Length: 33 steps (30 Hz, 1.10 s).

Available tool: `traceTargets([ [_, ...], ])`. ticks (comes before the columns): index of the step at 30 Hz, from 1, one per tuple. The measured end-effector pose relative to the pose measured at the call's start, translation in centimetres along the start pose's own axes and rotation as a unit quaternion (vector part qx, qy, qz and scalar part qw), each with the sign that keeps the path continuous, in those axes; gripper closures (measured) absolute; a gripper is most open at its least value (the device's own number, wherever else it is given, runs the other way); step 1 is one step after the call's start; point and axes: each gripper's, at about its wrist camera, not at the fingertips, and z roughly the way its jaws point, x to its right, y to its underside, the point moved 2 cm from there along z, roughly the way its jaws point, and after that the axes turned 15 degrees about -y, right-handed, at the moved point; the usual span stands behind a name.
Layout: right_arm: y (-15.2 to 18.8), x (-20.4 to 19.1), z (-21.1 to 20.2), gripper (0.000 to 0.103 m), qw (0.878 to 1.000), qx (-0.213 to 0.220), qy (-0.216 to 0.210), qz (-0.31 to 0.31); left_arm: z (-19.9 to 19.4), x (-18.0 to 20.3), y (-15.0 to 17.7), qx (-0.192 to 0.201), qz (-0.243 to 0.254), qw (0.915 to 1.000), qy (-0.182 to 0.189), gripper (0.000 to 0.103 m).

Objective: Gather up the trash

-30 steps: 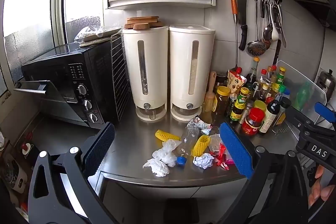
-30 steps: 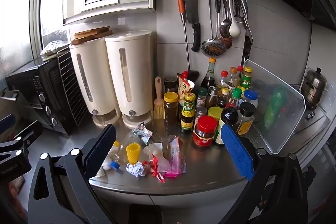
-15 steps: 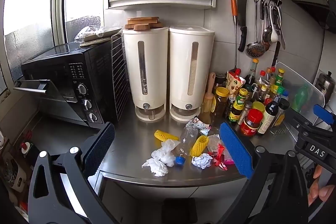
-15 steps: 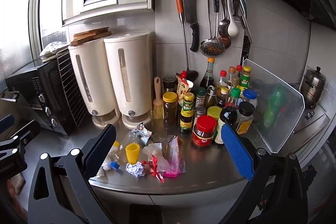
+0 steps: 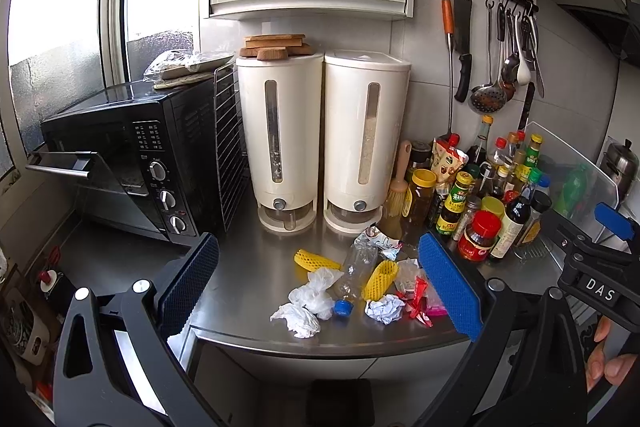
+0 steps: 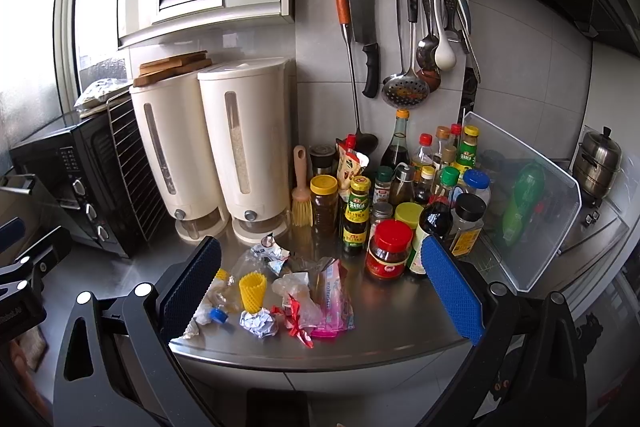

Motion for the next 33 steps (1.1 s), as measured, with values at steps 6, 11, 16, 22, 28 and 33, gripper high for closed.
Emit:
traceTargets([
  [6,0.1,0.1,0.4,0.003,1.000,-0.002,0.000,0.000,0.0,0.1,-0.2,0.001,0.000,1.0000,0.000,0.008],
  [11,0.1,0.2,0.5,0.003,1.000,-0.001,0.000,0.001,0.2,0.2,-0.2,0.000,0.000,1.0000,-0.002,0.008],
  [16,0.1,0.2,0.7,0.003,1.000,-0.003,0.000,-0.001,0.4,0.4,-0.1,0.000,0.000,1.0000,-0.002,0.008],
  [22,0.2,0.3,0.8,0.003,1.000,-0.002,-0.001,0.002,0.4,0.4,0.0,0.000,0.001,1.0000,-0.003,0.008],
  [28,0.2,0.3,0.9,0.003,1.000,-0.004,-0.001,0.001,0.7,0.4,0.3,0.002,-0.004,1.0000,-0.003,0.008],
  [33,0.4,0.4,1.1,0.003,1.000,-0.006,-0.003,0.001,0.7,0.5,0.6,0.003,-0.003,1.0000,-0.005,0.008],
])
